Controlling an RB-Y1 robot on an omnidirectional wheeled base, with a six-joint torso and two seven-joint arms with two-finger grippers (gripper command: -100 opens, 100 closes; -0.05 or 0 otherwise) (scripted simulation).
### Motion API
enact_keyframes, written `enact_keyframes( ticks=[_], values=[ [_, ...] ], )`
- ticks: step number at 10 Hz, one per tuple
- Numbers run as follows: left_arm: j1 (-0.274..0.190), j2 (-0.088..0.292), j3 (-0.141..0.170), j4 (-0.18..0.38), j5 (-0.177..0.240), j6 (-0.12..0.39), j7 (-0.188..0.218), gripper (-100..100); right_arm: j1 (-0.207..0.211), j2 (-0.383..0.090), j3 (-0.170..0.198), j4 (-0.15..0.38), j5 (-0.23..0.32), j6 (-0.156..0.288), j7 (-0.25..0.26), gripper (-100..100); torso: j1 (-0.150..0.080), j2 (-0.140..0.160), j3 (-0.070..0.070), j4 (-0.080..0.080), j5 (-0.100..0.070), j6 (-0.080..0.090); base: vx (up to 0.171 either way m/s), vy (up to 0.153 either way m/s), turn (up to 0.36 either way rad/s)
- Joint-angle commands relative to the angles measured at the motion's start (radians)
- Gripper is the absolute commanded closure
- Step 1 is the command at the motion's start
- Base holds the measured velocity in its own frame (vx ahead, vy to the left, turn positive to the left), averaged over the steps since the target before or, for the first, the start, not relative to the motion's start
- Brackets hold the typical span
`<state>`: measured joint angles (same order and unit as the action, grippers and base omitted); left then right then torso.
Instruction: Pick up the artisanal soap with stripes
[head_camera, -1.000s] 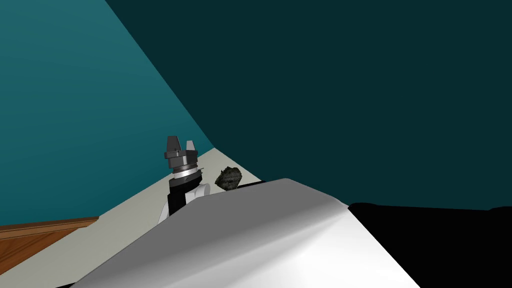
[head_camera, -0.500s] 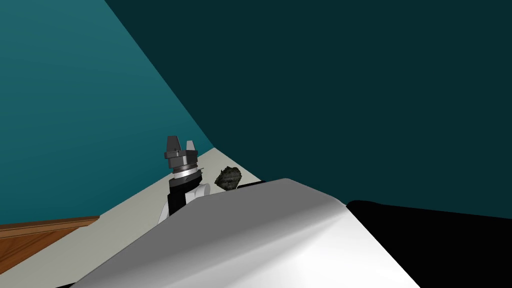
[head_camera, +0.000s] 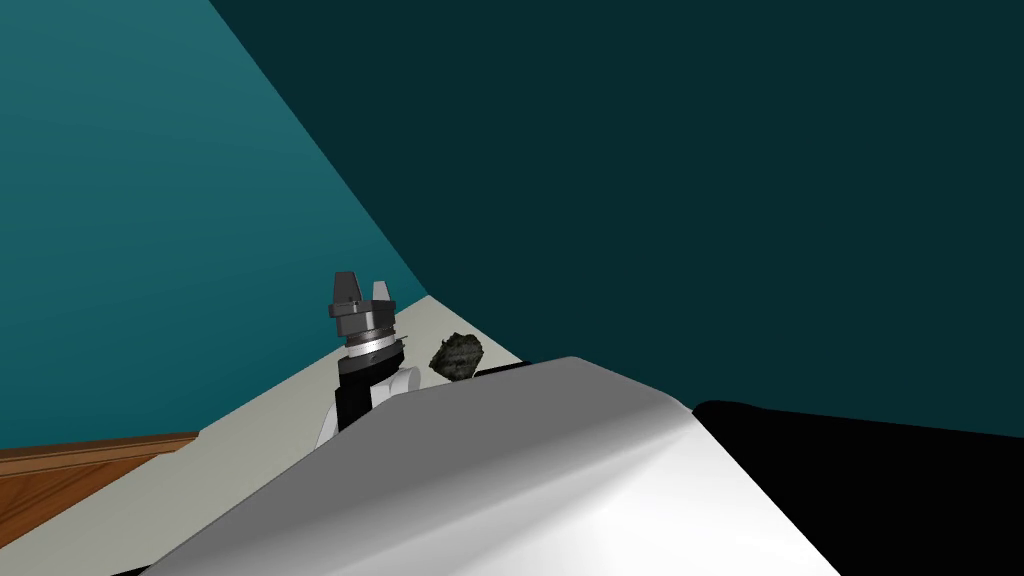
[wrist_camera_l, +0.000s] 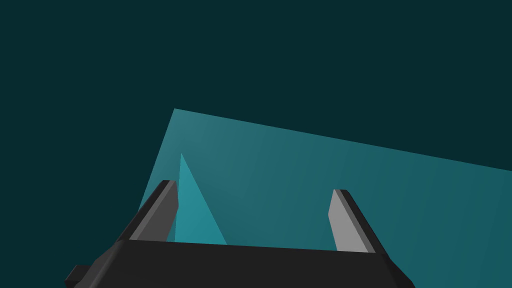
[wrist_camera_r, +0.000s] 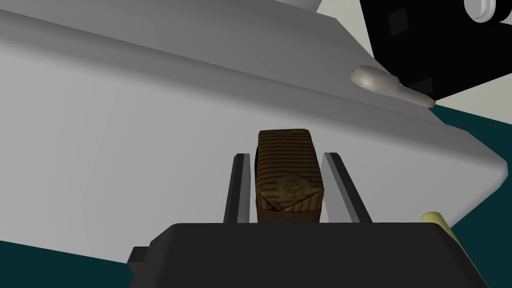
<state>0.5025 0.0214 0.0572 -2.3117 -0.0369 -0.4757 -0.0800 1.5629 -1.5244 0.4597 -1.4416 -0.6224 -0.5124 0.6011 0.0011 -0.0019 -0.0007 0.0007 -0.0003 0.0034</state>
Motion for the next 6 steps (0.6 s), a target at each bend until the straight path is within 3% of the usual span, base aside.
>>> enact_keyframes(
  ticks=[1,4,5,6],
  values=[
    [0.000,0.000,0.000,0.000,0.000,0.000,0.000,0,0.036,-0.024,-0.012,-0.006,-0.027,-0.022,0.010,100,0.000,0.000,0.000,0.000,0.000,0.000,0.007,0.014,-0.009],
    [0.000,0.000,0.000,0.000,0.000,0.000,0.000,0,0.090,-0.064,-0.027,-0.011,-0.068,-0.062,0.022,100,0.002,-0.001,-0.001,0.000,0.001,0.000,0.008,0.025,-0.007],
    [0.000,0.000,0.000,0.000,0.000,0.000,0.000,0,0.070,-0.052,-0.020,-0.007,-0.054,-0.049,0.016,100,0.002,-0.001,-0.001,0.000,0.001,0.000,0.004,0.010,-0.001],
    [0.000,0.000,0.000,0.000,0.000,0.000,0.000,0,0.071,-0.053,-0.019,-0.006,-0.054,-0.053,0.015,0,0.001,-0.001,0.000,0.000,0.001,0.000,0.000,0.000,0.000]
  ],
)
